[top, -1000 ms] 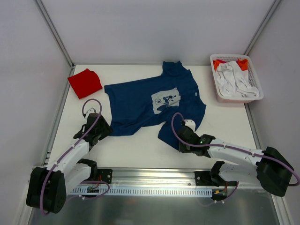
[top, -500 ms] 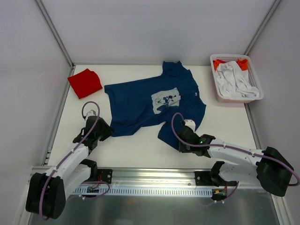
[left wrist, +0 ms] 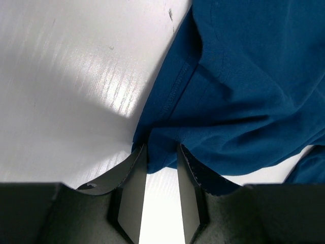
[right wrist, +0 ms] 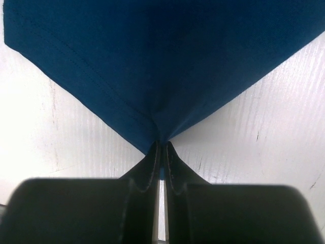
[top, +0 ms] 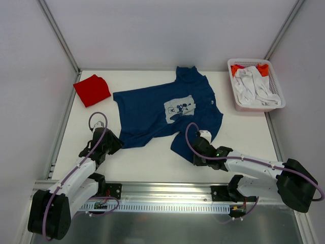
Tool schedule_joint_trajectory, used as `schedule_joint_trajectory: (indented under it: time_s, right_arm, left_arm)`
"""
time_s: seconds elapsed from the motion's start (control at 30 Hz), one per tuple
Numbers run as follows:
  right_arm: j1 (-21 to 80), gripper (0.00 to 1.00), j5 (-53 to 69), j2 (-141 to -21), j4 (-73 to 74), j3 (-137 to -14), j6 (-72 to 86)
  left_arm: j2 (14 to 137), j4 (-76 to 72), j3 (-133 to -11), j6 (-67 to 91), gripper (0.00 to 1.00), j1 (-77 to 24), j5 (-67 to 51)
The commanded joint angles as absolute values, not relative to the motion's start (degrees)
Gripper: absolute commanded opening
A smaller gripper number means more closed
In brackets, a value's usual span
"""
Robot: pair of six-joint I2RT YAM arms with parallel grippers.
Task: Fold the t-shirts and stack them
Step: Grap the side of the flattened tshirt closest away from the robot with both arms
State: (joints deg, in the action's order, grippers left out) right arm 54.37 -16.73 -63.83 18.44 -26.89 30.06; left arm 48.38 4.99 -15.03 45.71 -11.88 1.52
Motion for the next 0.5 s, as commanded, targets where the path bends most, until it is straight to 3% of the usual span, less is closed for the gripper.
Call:
schedule_joint_trajectory:
  time_s: [0.0,0.23,0.37,0.47]
  right_arm:
    - [54.58,0.0,-16.08,-63.9,17.05,-26.54,31.29]
    - [54.67,0.0,-15.82,-64.78,16.79,-27.07,31.11]
    - [54.67,0.0,-15.91,-64.6,17.05,-26.98,31.2]
    - [54.58,0.0,-16.43,-63.55,17.84,-27.42,31.11]
  left_arm:
    - [47.72,4.75,-14.77,46.23,0.29,-11.34,0.62]
    - [46.76,5.36,-14.24,46.32,0.19,-11.34,0.53]
    - [46.15,6.15,-14.5,46.41,0.0,-11.34,0.26]
    - [45.09,7.81,-15.55,46.41,0.0,-11.34,0.18]
